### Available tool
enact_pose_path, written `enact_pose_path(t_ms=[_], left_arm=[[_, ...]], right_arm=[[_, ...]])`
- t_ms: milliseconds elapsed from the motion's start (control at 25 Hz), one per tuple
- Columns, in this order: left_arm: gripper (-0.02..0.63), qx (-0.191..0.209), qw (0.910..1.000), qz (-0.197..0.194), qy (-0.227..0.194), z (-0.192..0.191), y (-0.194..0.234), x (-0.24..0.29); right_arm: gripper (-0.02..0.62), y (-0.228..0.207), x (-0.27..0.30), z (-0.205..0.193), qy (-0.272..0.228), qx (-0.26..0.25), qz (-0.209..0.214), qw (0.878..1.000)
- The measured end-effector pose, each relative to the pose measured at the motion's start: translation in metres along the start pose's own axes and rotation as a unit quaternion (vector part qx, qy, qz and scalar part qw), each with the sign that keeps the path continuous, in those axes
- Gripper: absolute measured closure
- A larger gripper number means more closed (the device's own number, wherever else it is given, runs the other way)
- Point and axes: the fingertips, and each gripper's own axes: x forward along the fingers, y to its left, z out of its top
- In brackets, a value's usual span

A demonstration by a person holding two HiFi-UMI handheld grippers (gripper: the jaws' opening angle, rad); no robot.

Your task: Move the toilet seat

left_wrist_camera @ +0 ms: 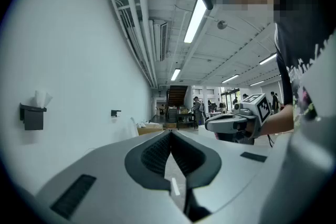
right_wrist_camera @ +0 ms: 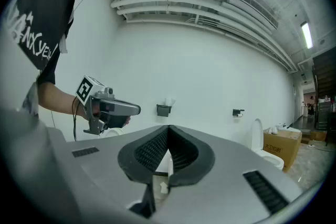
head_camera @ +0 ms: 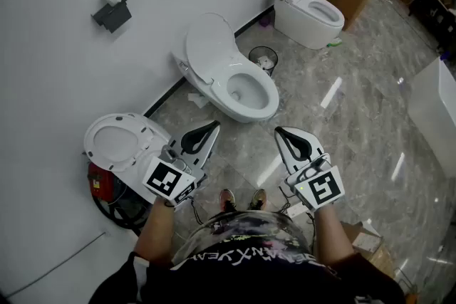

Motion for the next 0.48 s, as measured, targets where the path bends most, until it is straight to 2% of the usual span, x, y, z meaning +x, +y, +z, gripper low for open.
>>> enact_pose_path(t_ms=[480], left_arm=[[0.586,-0.001,1.0000,0.003,0.003,-0.002,0.014,-0.002]], right_arm=[[0.597,0.001,0.014,0.001,0.001,-0.004,0.006,1.000]])
